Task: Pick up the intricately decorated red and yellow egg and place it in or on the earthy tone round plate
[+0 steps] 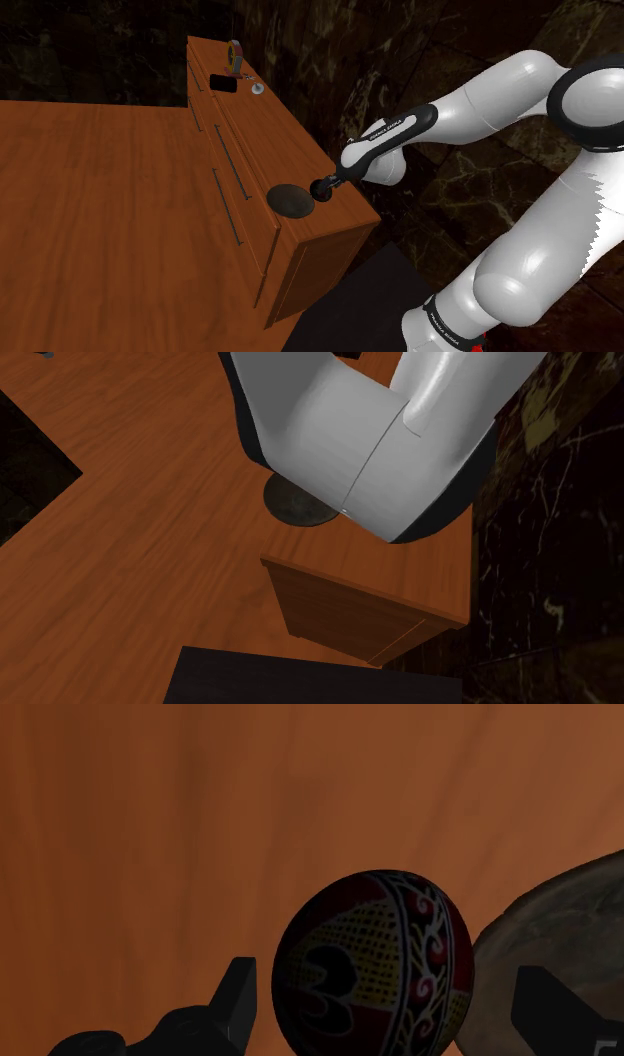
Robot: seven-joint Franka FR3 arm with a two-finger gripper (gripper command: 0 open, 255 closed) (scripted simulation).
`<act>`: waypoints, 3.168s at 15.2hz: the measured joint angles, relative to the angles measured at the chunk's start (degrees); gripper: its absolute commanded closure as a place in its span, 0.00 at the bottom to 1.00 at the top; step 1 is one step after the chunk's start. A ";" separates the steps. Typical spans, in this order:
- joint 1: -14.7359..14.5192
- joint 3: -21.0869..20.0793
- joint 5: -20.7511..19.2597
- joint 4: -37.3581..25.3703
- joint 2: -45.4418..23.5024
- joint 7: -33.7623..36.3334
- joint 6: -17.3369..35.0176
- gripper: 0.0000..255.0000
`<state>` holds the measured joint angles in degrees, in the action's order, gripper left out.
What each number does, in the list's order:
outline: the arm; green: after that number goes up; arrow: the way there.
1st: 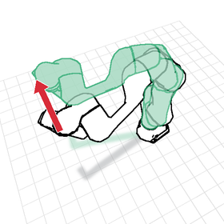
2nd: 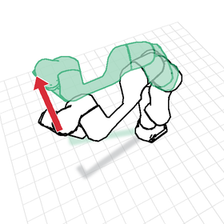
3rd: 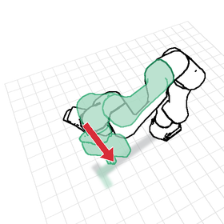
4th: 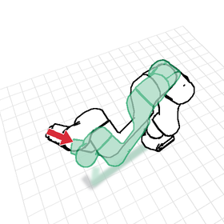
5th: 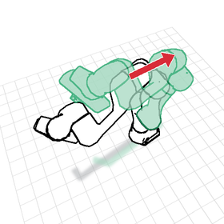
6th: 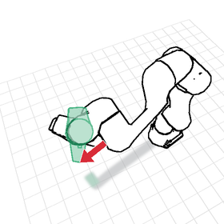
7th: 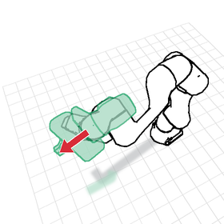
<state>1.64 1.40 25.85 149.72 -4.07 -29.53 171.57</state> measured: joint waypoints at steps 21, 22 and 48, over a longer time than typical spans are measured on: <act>-0.39 1.09 -3.53 -0.18 1.84 2.97 -1.91 1.00; -0.47 1.33 -4.81 -0.11 2.60 4.11 -2.58 1.00; -1.26 -9.80 -23.00 -6.27 13.21 33.75 -18.25 1.00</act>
<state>0.37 -8.39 2.85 143.44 9.14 4.22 153.33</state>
